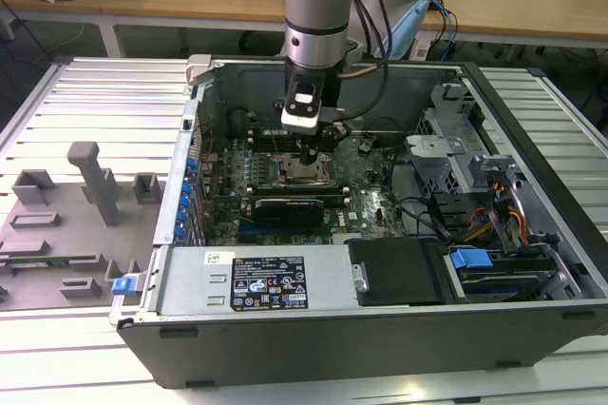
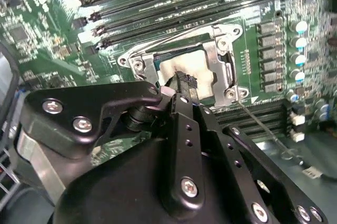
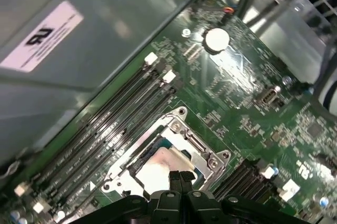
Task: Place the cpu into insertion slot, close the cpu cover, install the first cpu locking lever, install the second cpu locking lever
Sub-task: 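Close the cpu cover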
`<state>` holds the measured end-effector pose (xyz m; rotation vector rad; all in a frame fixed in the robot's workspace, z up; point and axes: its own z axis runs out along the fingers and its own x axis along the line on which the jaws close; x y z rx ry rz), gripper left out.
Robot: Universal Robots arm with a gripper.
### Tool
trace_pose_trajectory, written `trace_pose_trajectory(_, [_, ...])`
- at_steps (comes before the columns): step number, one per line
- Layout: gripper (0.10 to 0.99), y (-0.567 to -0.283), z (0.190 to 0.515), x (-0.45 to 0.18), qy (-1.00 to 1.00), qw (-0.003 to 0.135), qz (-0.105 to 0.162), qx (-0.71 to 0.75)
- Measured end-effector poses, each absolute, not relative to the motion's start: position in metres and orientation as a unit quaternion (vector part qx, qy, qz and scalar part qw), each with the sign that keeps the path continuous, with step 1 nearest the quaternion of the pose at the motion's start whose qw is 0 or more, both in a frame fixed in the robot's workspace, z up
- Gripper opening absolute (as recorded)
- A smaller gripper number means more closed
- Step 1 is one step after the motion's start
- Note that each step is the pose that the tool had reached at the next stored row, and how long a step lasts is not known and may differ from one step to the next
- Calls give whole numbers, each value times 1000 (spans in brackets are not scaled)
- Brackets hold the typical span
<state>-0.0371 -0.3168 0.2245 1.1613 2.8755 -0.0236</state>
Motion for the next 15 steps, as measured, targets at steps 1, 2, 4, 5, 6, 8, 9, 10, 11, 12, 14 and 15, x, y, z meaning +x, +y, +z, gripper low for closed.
trace_pose_trajectory(1, [106,-317,224,-37,930,20,-7,366])
trace_pose_trajectory(2, [106,-317,224,-37,934,20,-7,355])
trace_pose_trajectory(4, [106,-317,224,-37,941,21,-7,338])
trace_pose_trajectory(5, [106,-317,224,-37,944,21,-7,329])
trace_pose_trajectory(6, [106,-317,224,-37,948,21,-7,318])
trace_pose_trajectory(8, [106,-317,224,-37,955,21,-7,295])
trace_pose_trajectory(9, [106,-317,224,-37,958,21,-7,286])
trace_pose_trajectory(10, [106,-317,224,-37,961,22,-7,277])
trace_pose_trajectory(11, [106,-317,224,-37,967,22,-8,255])
trace_pose_trajectory(12, [106,-317,223,-37,970,22,-8,240])
trace_pose_trajectory(14, [106,-317,223,-37,977,23,-8,214])
trace_pose_trajectory(15, [106,-317,223,-37,979,23,-8,204])
